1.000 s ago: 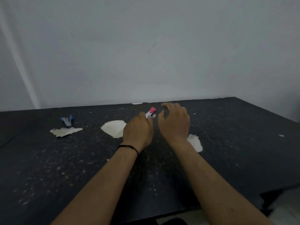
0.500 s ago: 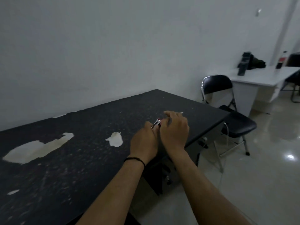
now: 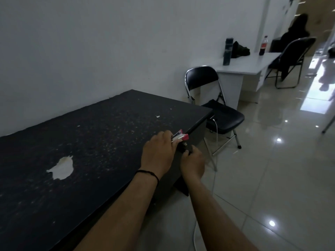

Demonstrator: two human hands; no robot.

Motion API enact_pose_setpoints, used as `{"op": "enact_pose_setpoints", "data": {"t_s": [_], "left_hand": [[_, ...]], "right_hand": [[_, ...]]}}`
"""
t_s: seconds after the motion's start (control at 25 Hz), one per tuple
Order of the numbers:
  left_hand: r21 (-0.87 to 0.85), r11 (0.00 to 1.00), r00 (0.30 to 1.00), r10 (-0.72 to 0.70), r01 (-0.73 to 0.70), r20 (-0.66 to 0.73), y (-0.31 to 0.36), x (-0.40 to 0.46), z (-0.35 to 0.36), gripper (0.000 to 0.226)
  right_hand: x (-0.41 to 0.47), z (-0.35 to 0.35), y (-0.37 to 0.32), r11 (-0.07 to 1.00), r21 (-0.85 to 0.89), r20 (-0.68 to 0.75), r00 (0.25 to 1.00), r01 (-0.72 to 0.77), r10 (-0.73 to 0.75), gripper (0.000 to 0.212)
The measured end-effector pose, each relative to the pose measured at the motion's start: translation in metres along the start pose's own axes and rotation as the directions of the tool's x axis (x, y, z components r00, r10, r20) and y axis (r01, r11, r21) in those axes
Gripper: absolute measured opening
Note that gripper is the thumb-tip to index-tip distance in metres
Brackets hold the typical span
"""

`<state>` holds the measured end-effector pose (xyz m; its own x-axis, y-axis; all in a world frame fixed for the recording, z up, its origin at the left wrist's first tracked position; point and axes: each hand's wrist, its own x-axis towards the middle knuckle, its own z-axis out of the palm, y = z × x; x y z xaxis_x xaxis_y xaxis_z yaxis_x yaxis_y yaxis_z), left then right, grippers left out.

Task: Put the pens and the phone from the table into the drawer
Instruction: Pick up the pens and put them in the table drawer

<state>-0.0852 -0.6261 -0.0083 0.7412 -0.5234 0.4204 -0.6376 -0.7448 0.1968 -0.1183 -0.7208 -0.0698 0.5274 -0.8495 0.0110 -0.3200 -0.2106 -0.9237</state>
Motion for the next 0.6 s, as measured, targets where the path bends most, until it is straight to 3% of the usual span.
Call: {"op": "enact_pose_setpoints", "data": {"t_s": [0.16,0.4,0.6], "left_hand": [[0.061,0.995,0.996,0.078,-0.075,-0.039,-0.008,-0.004,0.008,0.039],[0.025,1.0,0.998,0.018,-0.016,-0.054,-0.008,-0.003,0.008,0.033],[-0.042,0.999,0.998,0.019,-0.021,-0.054,-0.01,-0.004,0.008,0.032]], "right_hand": [[0.015,0.014,0.007,0.995,0.087,0.023,0.999,-0.042,0.04,0.025],[0.028,0.01,0.017,0.985,0.103,0.056,0.989,-0.14,0.135,0.023],[0.019,-0.014,0.032,0.957,0.189,-0.053,0.971,-0.22,0.233,0.024]]}}
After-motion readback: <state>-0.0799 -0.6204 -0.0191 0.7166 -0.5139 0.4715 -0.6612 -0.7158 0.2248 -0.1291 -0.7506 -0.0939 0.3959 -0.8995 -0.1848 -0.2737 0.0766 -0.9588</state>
